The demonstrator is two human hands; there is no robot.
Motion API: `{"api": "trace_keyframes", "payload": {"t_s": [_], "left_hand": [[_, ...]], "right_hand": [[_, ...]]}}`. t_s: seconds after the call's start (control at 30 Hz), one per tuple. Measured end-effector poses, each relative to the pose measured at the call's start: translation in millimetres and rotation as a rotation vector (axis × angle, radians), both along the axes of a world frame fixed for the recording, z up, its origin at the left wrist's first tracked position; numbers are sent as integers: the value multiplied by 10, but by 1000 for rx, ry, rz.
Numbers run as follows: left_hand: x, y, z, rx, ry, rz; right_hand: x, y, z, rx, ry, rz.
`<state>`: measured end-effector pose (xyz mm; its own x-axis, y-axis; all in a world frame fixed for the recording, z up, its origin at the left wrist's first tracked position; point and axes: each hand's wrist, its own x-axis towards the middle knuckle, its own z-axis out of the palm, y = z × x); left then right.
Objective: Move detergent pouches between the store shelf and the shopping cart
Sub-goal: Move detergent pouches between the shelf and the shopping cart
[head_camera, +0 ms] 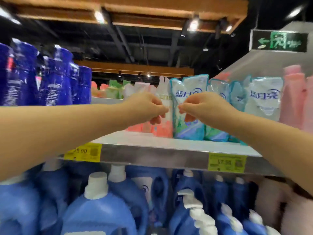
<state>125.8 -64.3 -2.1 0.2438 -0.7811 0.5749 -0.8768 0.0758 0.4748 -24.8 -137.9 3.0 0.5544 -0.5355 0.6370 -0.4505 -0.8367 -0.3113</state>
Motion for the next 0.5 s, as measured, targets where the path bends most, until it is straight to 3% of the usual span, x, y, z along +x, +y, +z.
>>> {"api": "trace_keyframes", "payload": {"t_s": [0.13, 0.3, 0.5], "left_hand": [[346, -337, 182, 143, -10, 140], [640, -863, 78, 300, 116, 240], [829, -1407, 14, 361, 383, 133]], "right_hand": [[277, -535, 266, -31, 198, -90], [711, -1194, 232, 120, 448, -127], [1058, -1703, 120, 302, 426, -106]]}}
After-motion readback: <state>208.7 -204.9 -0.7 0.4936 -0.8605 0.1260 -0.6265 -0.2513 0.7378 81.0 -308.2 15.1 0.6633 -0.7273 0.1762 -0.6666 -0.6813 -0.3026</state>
